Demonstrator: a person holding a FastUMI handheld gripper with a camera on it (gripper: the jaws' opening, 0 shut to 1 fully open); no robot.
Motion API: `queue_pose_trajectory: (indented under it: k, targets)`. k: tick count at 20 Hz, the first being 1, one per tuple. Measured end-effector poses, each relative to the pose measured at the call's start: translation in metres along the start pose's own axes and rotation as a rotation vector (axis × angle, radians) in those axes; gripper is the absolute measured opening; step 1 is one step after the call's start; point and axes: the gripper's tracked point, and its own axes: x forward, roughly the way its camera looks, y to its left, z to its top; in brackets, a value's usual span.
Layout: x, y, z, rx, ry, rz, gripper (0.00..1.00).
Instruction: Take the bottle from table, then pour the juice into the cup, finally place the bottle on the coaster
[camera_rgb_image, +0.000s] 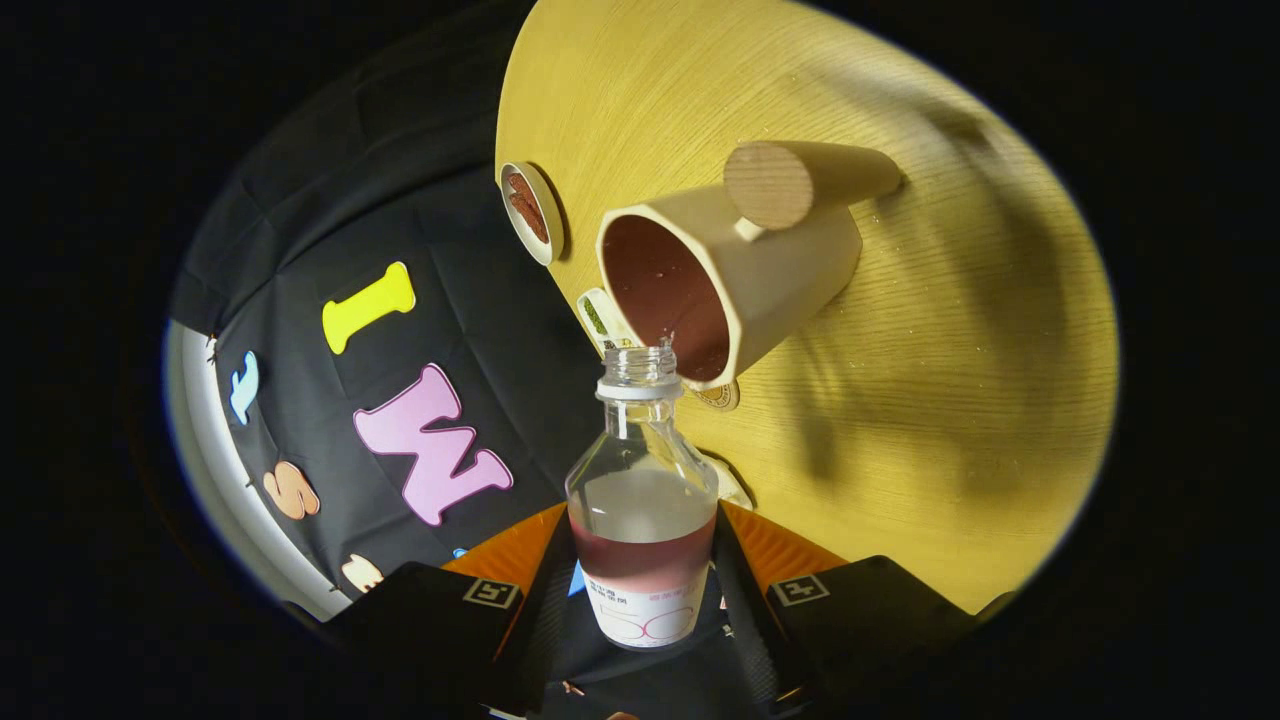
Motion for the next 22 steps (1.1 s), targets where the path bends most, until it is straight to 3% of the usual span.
queue_pose_trajectory:
  k: [15, 22]
  targets:
    - [-0.003, 0.007, 0.0, 0.113, 0.049, -0.014, 0.76]
    - [-0.003, 0.027, 0.018, 0.256, 0.016, 0.02, 0.76]
